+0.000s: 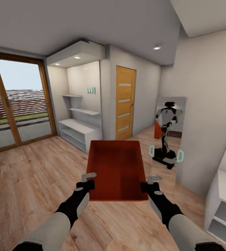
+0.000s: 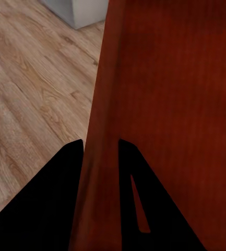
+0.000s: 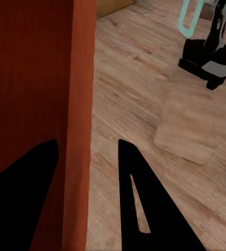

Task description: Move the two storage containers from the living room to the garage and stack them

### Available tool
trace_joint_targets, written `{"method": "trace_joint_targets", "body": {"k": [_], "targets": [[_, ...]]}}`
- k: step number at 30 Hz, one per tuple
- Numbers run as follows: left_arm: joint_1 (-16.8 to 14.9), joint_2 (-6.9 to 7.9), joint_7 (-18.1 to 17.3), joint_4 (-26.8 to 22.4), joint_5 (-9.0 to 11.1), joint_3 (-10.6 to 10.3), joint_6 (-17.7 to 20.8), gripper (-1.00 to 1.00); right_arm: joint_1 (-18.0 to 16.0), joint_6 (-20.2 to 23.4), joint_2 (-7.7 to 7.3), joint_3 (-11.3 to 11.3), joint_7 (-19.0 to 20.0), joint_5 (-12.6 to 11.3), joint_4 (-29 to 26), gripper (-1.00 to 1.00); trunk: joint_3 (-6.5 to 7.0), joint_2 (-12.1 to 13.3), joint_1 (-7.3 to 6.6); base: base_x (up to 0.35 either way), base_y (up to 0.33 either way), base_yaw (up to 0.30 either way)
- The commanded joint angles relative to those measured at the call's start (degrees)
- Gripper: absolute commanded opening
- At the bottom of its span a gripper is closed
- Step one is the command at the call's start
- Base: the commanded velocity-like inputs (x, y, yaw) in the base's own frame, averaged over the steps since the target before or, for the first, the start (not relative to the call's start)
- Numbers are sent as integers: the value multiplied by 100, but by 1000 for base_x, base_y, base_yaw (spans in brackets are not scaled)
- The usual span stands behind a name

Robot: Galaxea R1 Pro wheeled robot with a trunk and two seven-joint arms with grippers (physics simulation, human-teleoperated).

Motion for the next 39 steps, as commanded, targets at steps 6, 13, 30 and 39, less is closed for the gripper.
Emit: {"method": "trace_joint_targets", "body": {"k": [6,13,30,39], "targets": [[1,334,59,4,137,-11,26,-100,-4,-263,-31,-393,-36,31,-22,-100,-2,-4,5,323,0,219],[1,334,60,4,137,-11,26,-100,-4,-267,-31,-395,-32,23,-22,-100,-2,-4,5,323,0,26],[1,334,61,-4,137,-9,26,-100,-4,-249,-38,-399,-35,27,-31,-100,-2,-4,5,323,0,0],[1,334,61,-4,137,-9,26,-100,-4,-266,-37,-400,-41,24,-31,-100,-2,-4,5,323,0,0]]}}
